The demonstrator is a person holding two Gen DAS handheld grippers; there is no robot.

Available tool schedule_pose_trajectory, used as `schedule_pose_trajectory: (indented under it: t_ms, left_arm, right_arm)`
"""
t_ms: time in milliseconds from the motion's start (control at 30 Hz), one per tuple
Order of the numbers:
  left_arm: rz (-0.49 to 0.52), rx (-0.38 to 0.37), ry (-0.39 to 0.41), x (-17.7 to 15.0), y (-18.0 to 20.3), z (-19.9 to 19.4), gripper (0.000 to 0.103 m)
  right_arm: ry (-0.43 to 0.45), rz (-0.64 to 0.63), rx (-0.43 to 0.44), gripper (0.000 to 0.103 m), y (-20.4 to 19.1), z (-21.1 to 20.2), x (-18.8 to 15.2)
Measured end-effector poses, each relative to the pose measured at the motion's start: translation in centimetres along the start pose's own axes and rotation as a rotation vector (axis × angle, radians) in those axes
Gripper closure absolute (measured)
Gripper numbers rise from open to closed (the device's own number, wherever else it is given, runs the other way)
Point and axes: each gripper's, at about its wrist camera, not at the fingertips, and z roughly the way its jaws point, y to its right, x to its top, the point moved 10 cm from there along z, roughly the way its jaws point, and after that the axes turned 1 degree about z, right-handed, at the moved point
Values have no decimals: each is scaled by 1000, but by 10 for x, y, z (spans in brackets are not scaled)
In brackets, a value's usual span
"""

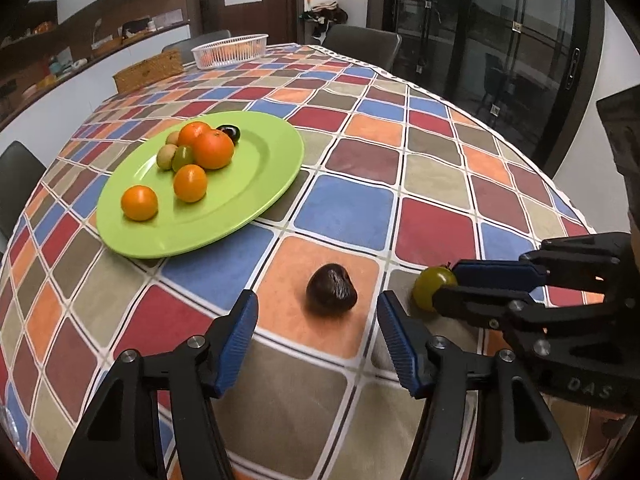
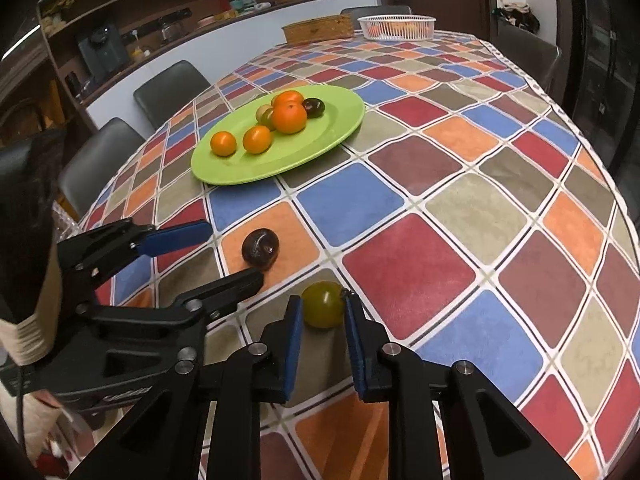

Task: Organize fruits
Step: 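Grasp the green tomato with the right tool while the left tool grasps the dark plum, then carry the tomato and plum onto the green plate and open both tools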

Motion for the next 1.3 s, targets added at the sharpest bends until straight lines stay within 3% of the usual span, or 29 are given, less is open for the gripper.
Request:
schedule_pose_trajectory:
  t_ms: [167, 267, 300, 500, 633, 1133, 1167, 1300]
  left_arm:
    - [28, 0, -22, 5, 5, 11, 52]
    - [28, -10, -47, 3, 6, 16, 67]
    - [24, -18, -56, 2, 6, 18, 76]
    - [-8, -18, -50, -2, 0, 7, 76]
    - [-36, -16, -39, -4, -7, -2, 76]
    - [-91, -17, -9, -7, -19, -15, 76]
    - [-96, -17, -7, -7, -21, -16, 76]
    - [-115, -7, -1, -7, -30, -17, 76]
  right_arm:
    - [-4, 2, 4, 80, 1, 1, 1]
    - [-7, 10, 6, 80, 3, 1, 1]
    - [-7, 12, 8, 80, 4, 1, 1]
    - [-6, 13, 6, 80, 5, 2, 2]
    - [-24, 39, 12, 74, 7, 9, 2]
    - [-9, 9, -2, 73, 0, 24, 15]
    - [-10, 12, -5, 68, 0, 26, 17]
    - [-9, -9, -37, 67, -1, 34, 25]
